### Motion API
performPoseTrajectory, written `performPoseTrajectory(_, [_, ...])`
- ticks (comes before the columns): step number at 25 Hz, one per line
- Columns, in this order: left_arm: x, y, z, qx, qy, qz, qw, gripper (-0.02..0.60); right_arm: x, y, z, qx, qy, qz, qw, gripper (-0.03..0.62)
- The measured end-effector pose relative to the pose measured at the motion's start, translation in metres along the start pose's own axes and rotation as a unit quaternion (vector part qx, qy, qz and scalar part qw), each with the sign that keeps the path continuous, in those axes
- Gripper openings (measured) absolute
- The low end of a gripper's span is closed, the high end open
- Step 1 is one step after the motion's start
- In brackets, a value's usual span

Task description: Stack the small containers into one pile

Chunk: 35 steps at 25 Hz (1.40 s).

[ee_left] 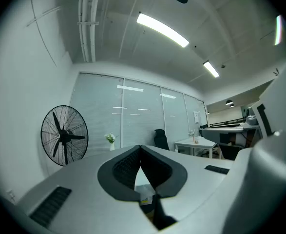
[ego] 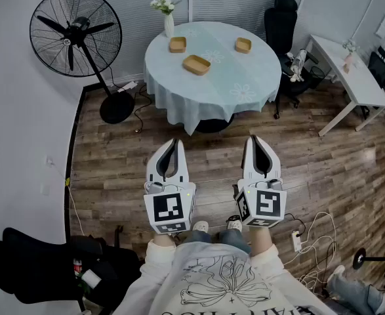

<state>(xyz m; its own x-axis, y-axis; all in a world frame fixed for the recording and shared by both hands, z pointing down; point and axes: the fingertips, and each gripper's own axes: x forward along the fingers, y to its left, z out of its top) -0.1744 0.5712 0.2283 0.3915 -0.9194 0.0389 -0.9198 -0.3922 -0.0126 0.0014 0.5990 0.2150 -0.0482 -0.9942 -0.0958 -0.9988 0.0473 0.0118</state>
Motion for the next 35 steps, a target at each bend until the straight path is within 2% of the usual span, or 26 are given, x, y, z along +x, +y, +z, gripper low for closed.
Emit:
performPoseTrajectory(13, [0.011, 0.010, -0.001, 0.001, 0.002, 0.004, 1.0000, 0.006, 0.013, -0.001, -0.006, 0.000, 0.005, -0.003, 1.000, 0.011])
performPoseTrajectory(26, [0.022, 0.029, -0.012, 0.003, 0.019, 0.013, 0.9997, 0.006, 0.027, -0.022, -0.017, 0.010, 0.016, -0.029, 0.999, 0.011])
performPoseTrajectory(34, [0.048, 0.034, -0.016, -0.005, 0.025, 0.026, 0.9993, 0.006, 0.055, -0.026, -0.026, 0.020, 0.024, -0.008, 0.999, 0.011])
performPoseTrajectory(35, [0.052, 0.035, -0.017, -0.006, 0.025, 0.027, 0.9993, 0.006, 0.061, -0.026, -0.027, 0.023, 0.023, -0.001, 0.999, 0.030])
